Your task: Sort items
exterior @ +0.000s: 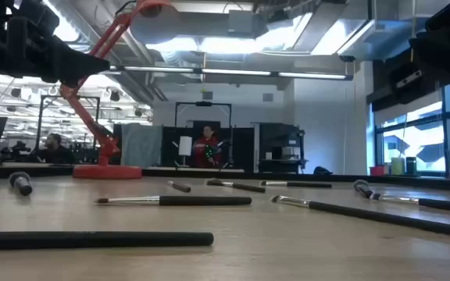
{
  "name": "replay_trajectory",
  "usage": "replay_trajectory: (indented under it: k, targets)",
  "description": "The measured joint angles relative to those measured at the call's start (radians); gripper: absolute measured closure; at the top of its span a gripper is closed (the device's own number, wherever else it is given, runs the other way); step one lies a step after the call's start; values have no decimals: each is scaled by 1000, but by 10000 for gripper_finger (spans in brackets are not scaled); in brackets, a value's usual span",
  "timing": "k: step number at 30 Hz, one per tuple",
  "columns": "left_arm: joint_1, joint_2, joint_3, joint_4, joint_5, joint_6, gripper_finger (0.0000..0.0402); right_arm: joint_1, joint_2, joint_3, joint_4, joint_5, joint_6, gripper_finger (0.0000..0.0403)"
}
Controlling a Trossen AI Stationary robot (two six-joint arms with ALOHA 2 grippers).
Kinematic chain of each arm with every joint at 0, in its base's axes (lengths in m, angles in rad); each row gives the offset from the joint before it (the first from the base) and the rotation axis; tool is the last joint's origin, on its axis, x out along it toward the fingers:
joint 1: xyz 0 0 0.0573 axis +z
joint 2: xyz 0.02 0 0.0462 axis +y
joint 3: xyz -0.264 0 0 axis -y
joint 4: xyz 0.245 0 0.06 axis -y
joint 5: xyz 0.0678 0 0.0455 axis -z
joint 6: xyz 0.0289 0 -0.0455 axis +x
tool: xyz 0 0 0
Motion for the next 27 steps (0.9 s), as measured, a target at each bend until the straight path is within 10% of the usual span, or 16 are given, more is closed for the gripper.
replay_trajectory:
  k: [27]
  targets:
    - [0,0,0,0,0,0,391,0,0,0,0,0,0,368]
